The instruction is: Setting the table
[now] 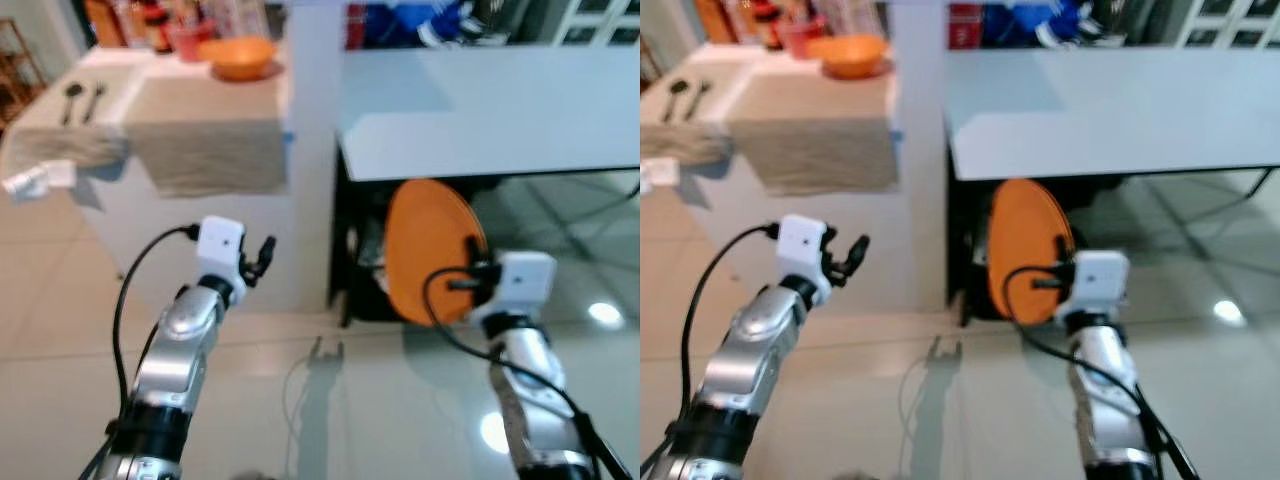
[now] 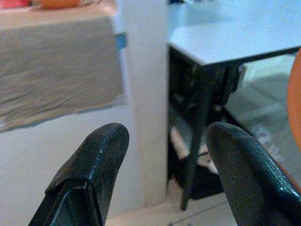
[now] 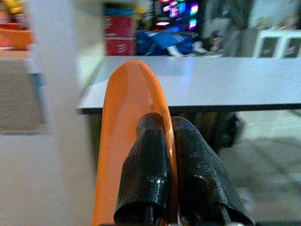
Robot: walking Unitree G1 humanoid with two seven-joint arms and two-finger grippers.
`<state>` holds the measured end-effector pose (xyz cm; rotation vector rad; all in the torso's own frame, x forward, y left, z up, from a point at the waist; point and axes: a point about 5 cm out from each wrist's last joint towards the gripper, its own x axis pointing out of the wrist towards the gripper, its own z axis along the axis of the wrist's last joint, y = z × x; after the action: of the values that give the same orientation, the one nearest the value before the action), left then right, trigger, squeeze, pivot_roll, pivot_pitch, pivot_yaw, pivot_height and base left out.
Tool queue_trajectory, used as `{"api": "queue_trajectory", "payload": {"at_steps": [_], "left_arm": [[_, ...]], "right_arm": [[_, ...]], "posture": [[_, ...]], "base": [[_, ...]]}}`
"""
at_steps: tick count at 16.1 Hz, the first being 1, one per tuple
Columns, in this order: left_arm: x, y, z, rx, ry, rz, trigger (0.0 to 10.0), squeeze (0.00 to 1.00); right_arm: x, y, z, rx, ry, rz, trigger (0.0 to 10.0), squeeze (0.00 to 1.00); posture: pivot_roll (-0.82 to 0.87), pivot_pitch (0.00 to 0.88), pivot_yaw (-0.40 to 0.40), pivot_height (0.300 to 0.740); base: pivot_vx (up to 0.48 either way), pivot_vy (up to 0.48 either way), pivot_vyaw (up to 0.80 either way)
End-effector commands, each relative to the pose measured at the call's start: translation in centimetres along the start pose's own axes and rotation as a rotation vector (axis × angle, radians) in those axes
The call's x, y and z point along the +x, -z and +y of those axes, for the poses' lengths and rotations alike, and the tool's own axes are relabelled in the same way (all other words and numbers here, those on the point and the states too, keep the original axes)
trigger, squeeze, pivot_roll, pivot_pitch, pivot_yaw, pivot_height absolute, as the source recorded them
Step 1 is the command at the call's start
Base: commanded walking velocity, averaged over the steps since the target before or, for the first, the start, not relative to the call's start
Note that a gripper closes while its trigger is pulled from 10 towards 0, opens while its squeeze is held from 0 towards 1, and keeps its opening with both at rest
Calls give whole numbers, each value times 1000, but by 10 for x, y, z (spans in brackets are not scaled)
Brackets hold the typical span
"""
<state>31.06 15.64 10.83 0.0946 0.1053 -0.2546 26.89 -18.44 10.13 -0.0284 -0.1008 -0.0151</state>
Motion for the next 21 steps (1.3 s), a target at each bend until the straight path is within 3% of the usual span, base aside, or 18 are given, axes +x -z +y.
{"api": "queue_trajectory", "payload": {"at_steps": [1, 7, 11, 14, 18, 21], "left_arm": [[0, 0, 7, 14, -30, 0, 10000, 0], [-2, 2, 7, 37, -26, -4, 10000, 0], [-11, -5, 2, 65, -1, -103, 10000, 0], [-11, -13, 2, 16, -36, -141, 10000, 0], [-9, -13, 7, 11, -46, -134, 10000, 0], [-8, -12, 5, 4, -30, -123, 10000, 0]], "right_arm": [[4, -11, 7, 10, -20, -66, 0, 0], [4, -10, 3, 4, -9, -68, 0, 0], [3, -9, -1, 0, -2, -62, 0, 0], [4, -9, -2, -6, 0, -73, 0, 0], [2, -9, -4, -2, 10, -78, 0, 0], [-10, -2, -1, 5, -6, -50, 0, 0]], "posture": [[39, 0, 31, 740], [33, 0, 35, 740], [32, 0, 29, 740], [30, 0, 30, 740], [24, 0, 33, 740], [22, 0, 34, 740]], "base": [[0, -469, 0], [0, -467, 0], [0, -114, 0], [470, 0, 0], [480, 0, 0], [480, 0, 0]]}}
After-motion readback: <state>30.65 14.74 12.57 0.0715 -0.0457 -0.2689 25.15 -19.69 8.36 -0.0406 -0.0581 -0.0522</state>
